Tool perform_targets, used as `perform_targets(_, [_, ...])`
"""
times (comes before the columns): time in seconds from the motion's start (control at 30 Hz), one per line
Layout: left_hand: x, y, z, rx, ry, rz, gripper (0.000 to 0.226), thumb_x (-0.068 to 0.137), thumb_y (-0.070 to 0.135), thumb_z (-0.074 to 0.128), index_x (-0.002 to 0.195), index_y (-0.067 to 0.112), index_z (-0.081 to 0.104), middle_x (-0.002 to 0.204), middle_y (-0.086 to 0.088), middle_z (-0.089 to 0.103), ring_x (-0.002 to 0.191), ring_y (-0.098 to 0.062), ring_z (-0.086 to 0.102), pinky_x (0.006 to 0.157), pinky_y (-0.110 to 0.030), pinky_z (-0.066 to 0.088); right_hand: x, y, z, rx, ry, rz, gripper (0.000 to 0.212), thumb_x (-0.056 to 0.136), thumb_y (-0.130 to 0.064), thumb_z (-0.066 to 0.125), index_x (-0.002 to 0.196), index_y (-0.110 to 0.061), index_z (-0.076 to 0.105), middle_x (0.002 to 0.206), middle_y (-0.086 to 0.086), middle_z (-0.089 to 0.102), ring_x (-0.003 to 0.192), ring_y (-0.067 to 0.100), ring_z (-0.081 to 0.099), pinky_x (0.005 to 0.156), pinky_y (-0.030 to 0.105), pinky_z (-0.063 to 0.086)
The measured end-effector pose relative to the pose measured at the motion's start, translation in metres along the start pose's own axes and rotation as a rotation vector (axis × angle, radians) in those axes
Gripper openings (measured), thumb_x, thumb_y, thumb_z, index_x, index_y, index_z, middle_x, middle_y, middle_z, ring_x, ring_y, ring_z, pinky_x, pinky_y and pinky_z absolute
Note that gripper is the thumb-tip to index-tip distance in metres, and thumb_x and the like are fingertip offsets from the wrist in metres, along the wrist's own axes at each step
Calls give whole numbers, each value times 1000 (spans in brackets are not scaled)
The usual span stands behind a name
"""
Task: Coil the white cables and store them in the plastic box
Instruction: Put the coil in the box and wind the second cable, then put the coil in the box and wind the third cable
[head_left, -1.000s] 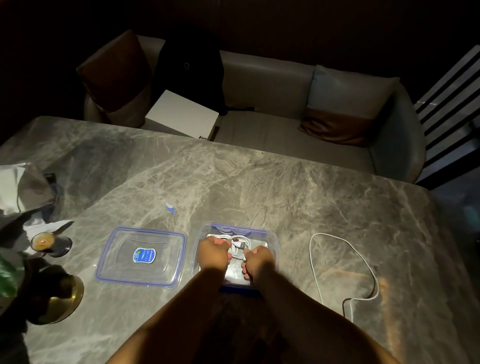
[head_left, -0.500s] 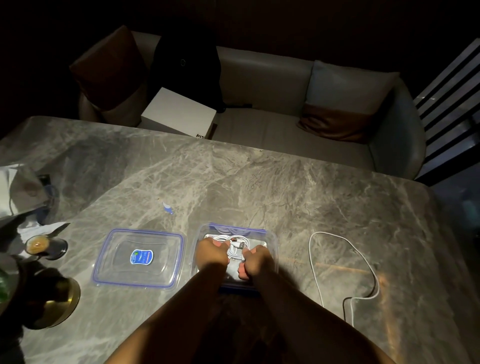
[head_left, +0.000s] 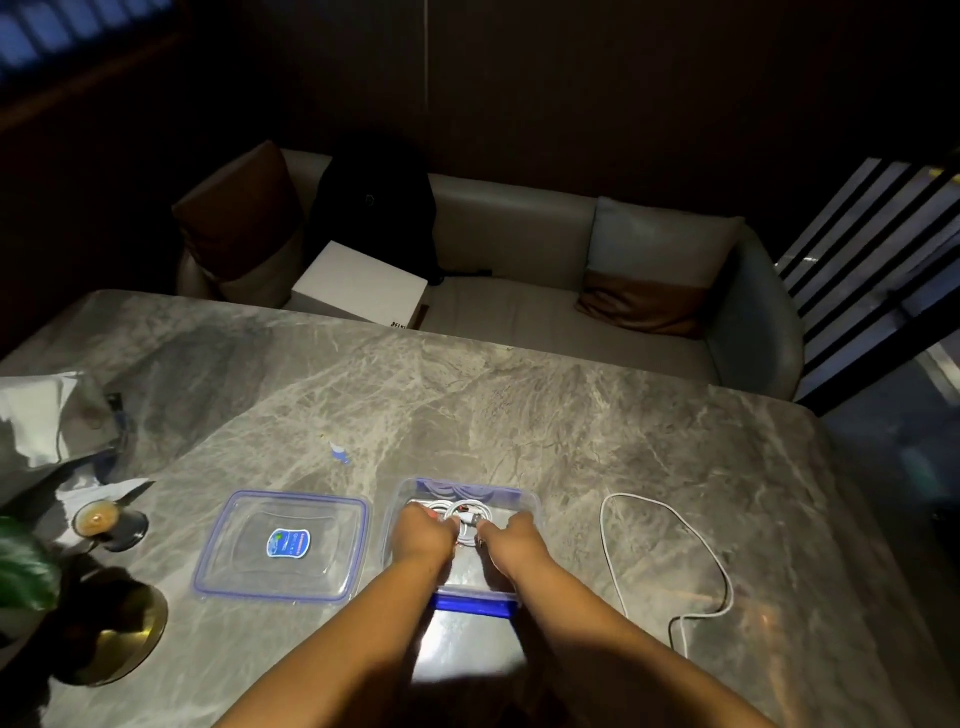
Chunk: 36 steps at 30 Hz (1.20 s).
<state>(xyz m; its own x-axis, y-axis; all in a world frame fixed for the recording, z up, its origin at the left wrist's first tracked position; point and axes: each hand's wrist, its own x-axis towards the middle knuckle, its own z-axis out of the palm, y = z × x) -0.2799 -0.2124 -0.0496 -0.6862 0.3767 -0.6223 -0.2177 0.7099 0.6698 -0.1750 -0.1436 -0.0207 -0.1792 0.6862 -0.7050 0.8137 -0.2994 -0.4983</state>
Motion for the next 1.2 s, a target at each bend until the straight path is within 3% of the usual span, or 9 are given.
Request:
perform_targets(0.07, [-19, 10, -10, 43, -6, 59, 18, 74, 18, 76, 81, 11, 61, 80, -12, 72, 78, -32, 72, 74, -39, 59, -10, 2, -5, 27, -22, -66, 78, 93, -44, 58, 152, -7, 22, 145, 17, 50, 129, 33, 53, 106, 36, 44])
perform_targets(0.17, [-42, 16, -21, 116, -45, 189, 23, 82, 23, 75, 92, 12, 58, 91, -10, 69, 85, -27, 67, 74, -30, 49, -25, 8, -12, 85, -24, -167, 72, 90, -46, 61, 146, -14, 31, 138, 12, 56, 123, 29, 57, 104, 40, 48])
perform_targets(0.3, [-69, 14, -34, 168, -164, 387, 23, 82, 23, 77, 93, 14, 59, 82, 1, 65, 80, -19, 65, 79, -39, 58, -50, 15, -27, 105, -38, -327, 56, 88, -47, 65, 131, -24, 38, 103, 0, 61, 95, 20, 64, 83, 33, 54])
perform_targets(0.4, [-85, 8, -42, 257, -202, 527, 26, 81, 26, 76, 103, 18, 63, 93, 3, 69, 87, -15, 67, 83, -39, 58, -63, 27, -36, 53, -23, -433, 60, 83, -48, 70, 130, -26, 39, 96, -5, 60, 85, 12, 62, 77, 27, 53])
perform_targets(0.53, [-107, 3, -50, 397, -193, 656, 35, 83, 28, 73, 115, 21, 62, 109, 4, 70, 98, -10, 65, 88, -28, 53, -78, 46, -45, -103, -7, -531, 79, 66, -66, 67, 133, -32, 40, 120, -3, 61, 106, 12, 63, 94, 37, 55])
perform_targets(0.7, [-133, -4, -58, 601, -146, 705, 58, 80, 31, 72, 134, 20, 53, 130, 0, 62, 117, -19, 60, 98, -31, 48, -108, 61, -57, -348, -12, -591, 87, 71, -60, 67, 145, -29, 33, 132, 6, 50, 123, 23, 53, 105, 39, 45])
perform_targets(0.8, [-147, -9, -60, 691, -143, 727, 52, 82, 32, 70, 130, 20, 54, 128, -3, 62, 115, -22, 61, 94, -31, 50, -121, 66, -61, -434, 17, -590, 85, 74, -55, 67, 146, -26, 32, 135, 9, 48, 126, 26, 52, 106, 40, 45])
perform_targets(1.0, [-157, -12, -58, 959, -101, 832, 56, 88, 33, 64, 138, 16, 44, 138, -9, 53, 122, -27, 55, 100, -38, 48, -137, 70, -68, -504, 52, -584, 76, 77, -48, 70, 142, -25, 38, 137, 7, 53, 121, 25, 57, 101, 37, 48])
perform_targets(1.2, [-163, -11, -51, 1042, -83, 851, 52, 90, 28, 63, 138, 18, 45, 136, -7, 55, 120, -25, 56, 101, -38, 49, -140, 76, -72, -542, 71, -555, 72, 79, -43, 71, 141, -22, 39, 138, 10, 52, 122, 27, 55, 100, 37, 48])
